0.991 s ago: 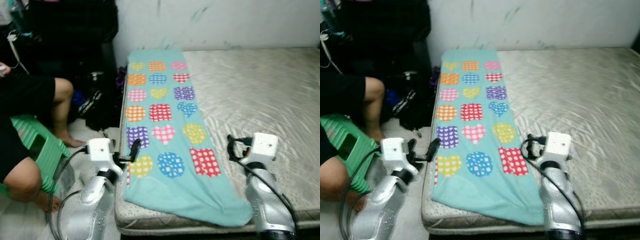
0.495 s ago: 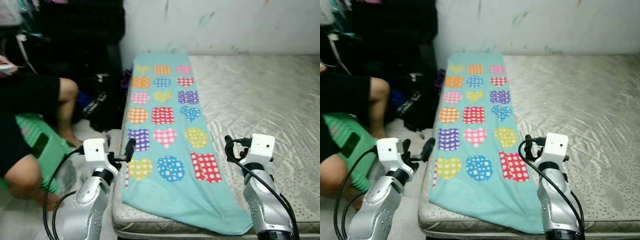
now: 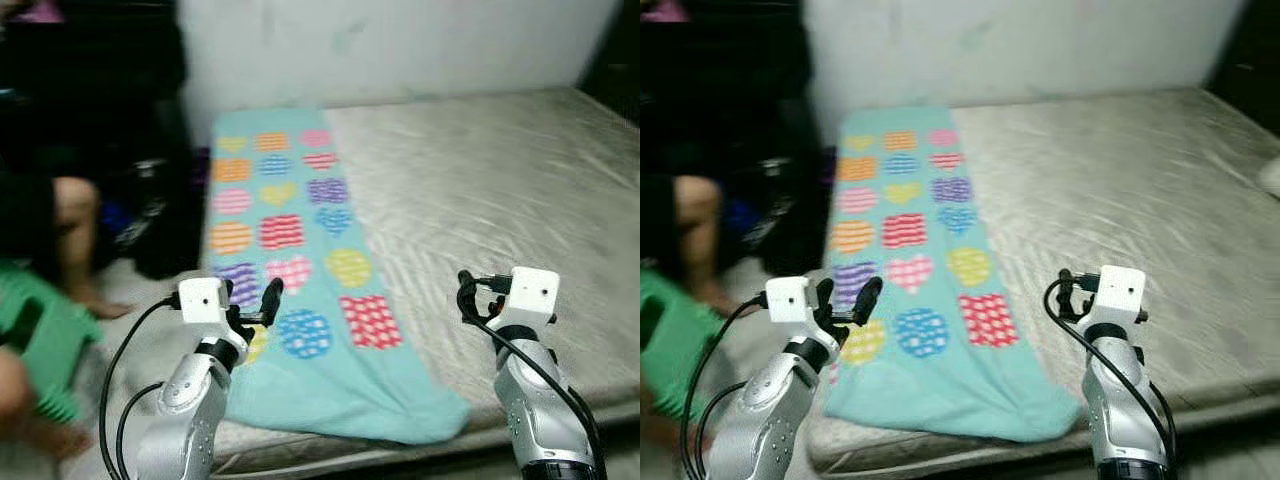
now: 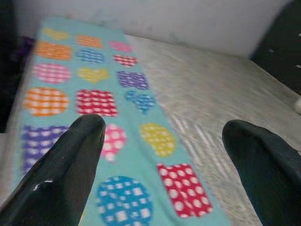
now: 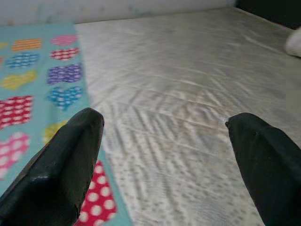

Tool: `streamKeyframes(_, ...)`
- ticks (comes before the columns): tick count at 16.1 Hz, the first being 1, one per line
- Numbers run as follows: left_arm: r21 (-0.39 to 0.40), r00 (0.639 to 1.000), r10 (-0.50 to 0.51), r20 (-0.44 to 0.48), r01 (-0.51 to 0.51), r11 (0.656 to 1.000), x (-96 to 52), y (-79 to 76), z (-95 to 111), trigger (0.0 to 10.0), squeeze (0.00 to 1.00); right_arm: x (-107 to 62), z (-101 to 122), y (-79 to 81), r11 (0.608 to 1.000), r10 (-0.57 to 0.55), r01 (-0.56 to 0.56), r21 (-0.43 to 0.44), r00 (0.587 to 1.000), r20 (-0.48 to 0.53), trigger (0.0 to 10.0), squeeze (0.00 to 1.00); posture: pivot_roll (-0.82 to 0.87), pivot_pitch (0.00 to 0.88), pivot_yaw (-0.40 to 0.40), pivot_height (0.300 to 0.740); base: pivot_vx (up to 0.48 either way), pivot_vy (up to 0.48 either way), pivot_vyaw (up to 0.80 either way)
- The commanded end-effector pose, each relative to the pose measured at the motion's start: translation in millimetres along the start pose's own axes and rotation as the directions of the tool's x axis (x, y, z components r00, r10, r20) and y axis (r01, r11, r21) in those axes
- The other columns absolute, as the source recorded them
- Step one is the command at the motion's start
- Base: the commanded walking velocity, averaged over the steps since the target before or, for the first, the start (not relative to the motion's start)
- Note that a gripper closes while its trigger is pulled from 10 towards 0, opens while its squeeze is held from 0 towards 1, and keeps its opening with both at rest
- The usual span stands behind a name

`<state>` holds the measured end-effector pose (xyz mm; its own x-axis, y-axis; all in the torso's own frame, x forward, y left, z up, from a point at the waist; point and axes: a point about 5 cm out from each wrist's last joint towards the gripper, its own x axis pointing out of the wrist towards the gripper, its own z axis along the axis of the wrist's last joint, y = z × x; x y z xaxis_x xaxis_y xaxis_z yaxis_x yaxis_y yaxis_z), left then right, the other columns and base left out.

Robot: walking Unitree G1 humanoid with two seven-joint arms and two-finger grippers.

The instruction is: Clean up the room

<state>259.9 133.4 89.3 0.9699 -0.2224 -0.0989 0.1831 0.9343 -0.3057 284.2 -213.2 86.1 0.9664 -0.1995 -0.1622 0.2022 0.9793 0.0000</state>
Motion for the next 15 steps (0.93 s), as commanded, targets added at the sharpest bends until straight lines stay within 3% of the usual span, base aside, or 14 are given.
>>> streamKeyframes(1,0.004,1.000,0.000,0.014,0.000,1.000,-0.3,1.1,4.2,10.0,0.00,0.1,-0.3,0.6,1.000,-0.003,0.003,0.006,1.000,-0.001,10.0,0.00,-0.10,0.000,0.035,0.740,0.000,0.000,-0.80)
streamKeyframes(2,0.004,1.000,-0.001,0.015,0.001,1.000,-0.4,1.0,4.3,10.0,0.00,0.2,-0.2,0.9,1.000,-0.003,0.003,0.008,1.000,-0.001,10.0,0.00,-0.10,0.000,0.035,0.740,0.000,0.000,-0.80)
streamKeyframes(15,0.026,0.997,0.078,-0.023,-0.077,0.997,-1.3,10.1,-1.1,10.0,0.00,-2.8,-2.5,6.8,0.999,0.034,-0.034,0.012,0.999,0.001,10.0,0.00,-0.09,0.000,0.035,0.740,0.019,0.000,0.00)
